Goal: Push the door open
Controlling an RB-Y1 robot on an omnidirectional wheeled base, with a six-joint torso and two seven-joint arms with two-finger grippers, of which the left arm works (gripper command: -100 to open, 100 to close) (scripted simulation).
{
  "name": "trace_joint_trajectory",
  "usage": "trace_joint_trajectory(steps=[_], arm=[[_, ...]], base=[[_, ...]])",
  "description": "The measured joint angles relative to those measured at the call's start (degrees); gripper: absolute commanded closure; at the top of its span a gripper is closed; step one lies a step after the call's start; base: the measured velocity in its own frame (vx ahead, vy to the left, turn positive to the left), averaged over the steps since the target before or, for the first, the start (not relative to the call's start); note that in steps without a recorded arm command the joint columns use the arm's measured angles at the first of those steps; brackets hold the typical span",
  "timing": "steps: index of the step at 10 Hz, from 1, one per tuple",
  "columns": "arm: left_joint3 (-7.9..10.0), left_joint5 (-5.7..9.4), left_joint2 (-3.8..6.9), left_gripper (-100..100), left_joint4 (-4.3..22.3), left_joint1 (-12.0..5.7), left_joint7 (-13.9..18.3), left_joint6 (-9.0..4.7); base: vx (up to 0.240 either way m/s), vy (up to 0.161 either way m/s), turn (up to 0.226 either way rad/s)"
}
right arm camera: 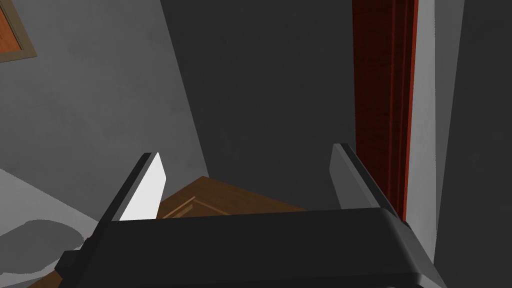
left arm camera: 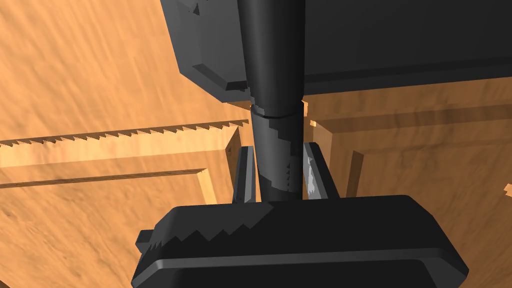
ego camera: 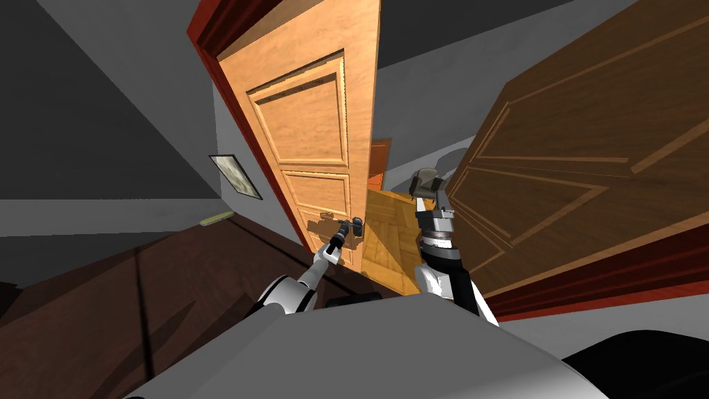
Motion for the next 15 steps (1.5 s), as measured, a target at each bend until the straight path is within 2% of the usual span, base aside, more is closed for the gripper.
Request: trace_joint_trajectory(steps=[2, 5, 6, 7, 8, 9, 11, 12, 13, 15], arm=[[-0.02, -0.01, 0.00, 100, 0.1, 0.10, 0.0, 0.04], [1.17, 0.55, 0.39, 100, 3.2, -0.89, -0.6, -1.14], [1.02, 0.46, 0.65, 100, 1.6, -0.32, -0.5, -0.64], [1.48, 0.63, 0.60, 100, 1.8, -0.53, -0.8, -0.54], [1.20, 0.49, 1.13, 100, -0.7, 0.95, -0.7, 0.47], [1.40, 0.60, 1.53, 100, -1.1, 1.17, -0.6, 0.81], [2.97, 1.28, 1.73, 100, 2.2, -0.42, -1.4, -0.58], [2.86, 1.18, 2.31, 100, -0.6, 1.10, -1.4, 0.33], [3.39, 1.37, 2.42, 100, -1.0, 1.23, -1.7, 0.78], [4.18, 1.66, 2.95, 100, -3.6, 2.71, -2.3, 2.26]], base=[[0.032, -0.043, 0.009], [0.093, -0.093, 0.031], [0.099, -0.077, 0.012], [0.117, -0.118, 0.028], [0.123, -0.128, 0.042], [0.128, -0.151, 0.053], [0.121, -0.131, 0.051], [0.115, -0.141, 0.057], [0.166, -0.168, 0.063], [0.076, -0.083, 0.036]])
